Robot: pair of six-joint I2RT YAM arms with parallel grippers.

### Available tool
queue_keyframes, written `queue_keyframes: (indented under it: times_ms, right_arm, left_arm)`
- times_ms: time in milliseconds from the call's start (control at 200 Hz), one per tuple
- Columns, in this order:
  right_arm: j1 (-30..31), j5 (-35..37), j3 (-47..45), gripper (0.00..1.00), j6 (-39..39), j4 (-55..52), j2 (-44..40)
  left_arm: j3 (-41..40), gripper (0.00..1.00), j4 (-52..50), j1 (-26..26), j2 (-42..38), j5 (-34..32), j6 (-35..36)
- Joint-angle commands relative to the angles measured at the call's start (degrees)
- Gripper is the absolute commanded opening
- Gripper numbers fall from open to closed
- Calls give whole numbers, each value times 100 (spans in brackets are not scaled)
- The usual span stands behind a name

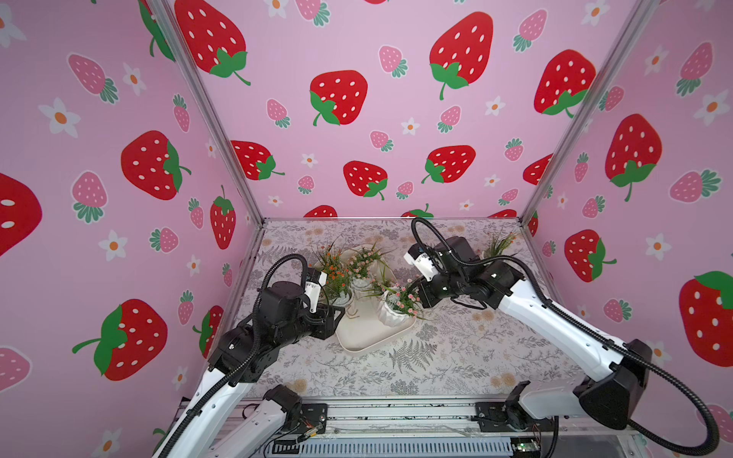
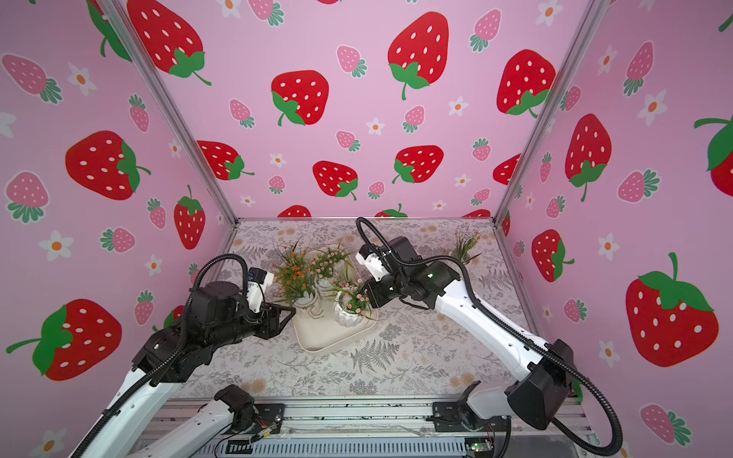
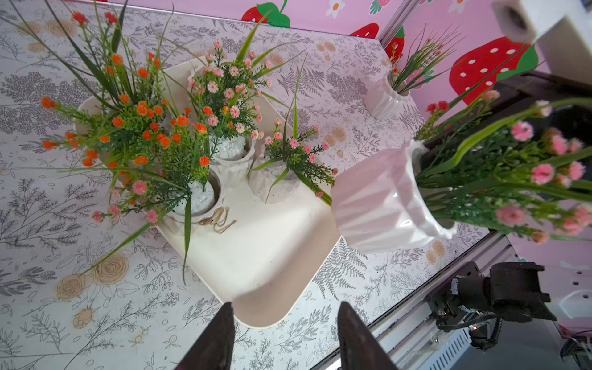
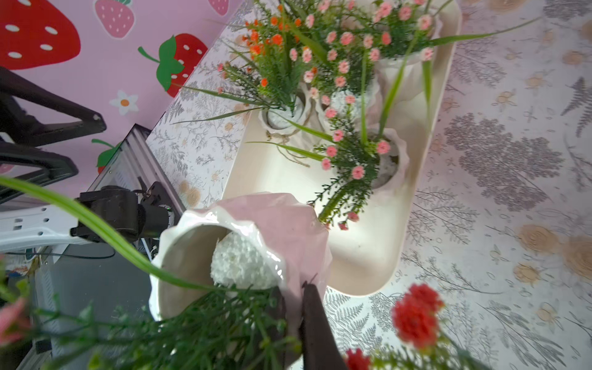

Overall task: Put the potted gypsophila into the storage box
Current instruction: Place the baby's breath potted plant at the storage box.

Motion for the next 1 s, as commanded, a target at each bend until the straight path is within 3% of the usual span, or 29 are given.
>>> queue_keyframes:
  times_ms: [0, 335, 800, 996]
  right_arm:
    - [355, 164, 484, 0, -17, 135, 372]
    - [1091, 806, 1175, 0, 250, 395, 1514]
    - [1282, 1884, 1329, 0, 1227, 959, 2424]
    - [1371, 2034, 1442, 0, 1521, 1070, 2763]
  left_arm:
    - [-43, 54, -355, -14, -63, -252, -162]
    - [7, 55, -611, 7, -19, -591, -144]
    - [-153, 55, -431, 230, -36, -820, -58]
    - [-191, 55, -300, 465, 59, -604, 26]
